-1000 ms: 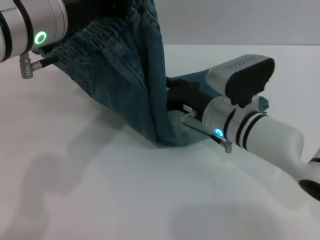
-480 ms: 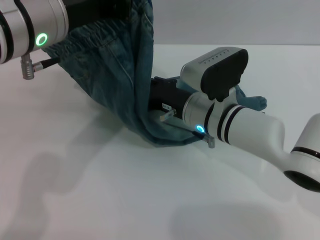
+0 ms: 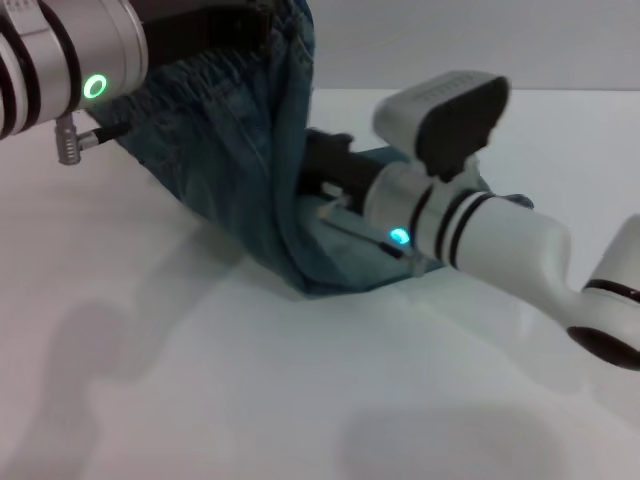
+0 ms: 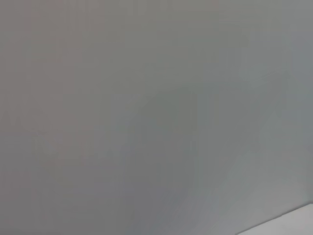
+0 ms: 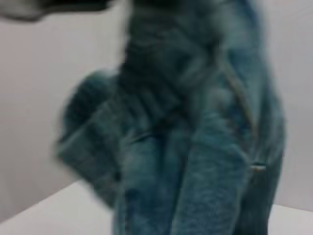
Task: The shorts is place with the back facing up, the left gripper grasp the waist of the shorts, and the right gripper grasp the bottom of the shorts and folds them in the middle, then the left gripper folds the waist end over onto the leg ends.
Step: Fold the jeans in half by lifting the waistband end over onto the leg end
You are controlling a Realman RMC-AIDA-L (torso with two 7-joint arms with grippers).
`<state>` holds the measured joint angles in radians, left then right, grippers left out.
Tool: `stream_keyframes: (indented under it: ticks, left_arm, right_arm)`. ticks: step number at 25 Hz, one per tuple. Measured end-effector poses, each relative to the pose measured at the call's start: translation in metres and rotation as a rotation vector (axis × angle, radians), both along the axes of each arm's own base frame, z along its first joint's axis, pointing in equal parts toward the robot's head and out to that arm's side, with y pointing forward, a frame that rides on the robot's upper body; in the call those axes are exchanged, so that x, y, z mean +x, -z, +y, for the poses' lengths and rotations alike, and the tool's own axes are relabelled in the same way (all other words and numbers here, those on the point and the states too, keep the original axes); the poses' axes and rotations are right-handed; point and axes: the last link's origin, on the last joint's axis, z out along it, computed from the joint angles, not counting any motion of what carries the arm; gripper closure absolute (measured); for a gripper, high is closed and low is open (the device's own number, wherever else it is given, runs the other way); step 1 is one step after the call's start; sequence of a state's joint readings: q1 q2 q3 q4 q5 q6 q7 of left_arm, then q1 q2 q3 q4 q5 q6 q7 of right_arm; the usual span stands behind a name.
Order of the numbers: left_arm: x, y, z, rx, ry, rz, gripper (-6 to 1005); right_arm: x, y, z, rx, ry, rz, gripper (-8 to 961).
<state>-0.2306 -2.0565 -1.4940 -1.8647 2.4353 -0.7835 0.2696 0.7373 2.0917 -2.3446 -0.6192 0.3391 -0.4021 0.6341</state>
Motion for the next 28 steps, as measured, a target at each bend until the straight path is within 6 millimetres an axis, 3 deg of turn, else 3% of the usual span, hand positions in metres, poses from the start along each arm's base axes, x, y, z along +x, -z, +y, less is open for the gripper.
stream_keyframes:
  ticks: [9,18,20,28]
  left_arm:
    - [0.000,-0.002,-0.002,0.000,0.007,-0.003,951]
    - [0.003,-0.003,-0.003,0.000,0.018,0.001,949]
    - [0.002,-0.003,-0.004,0.002,0.019,0.003,949]
    - [-0.002,-0.003,-0.006,-0.002,0.016,0.010,948]
  right_arm:
    - [-0.004,0.018,-0.022,-0.086,-0.046,-0.030,476]
    - [-0.019,0.026,-0.028,-0.128,-0.106,-0.044,476]
    - [-0.014,0.024,-0.026,-0.118,-0.090,-0.042,476]
    - [0.046,-0.013,-0.007,0.031,0.093,0.015,476]
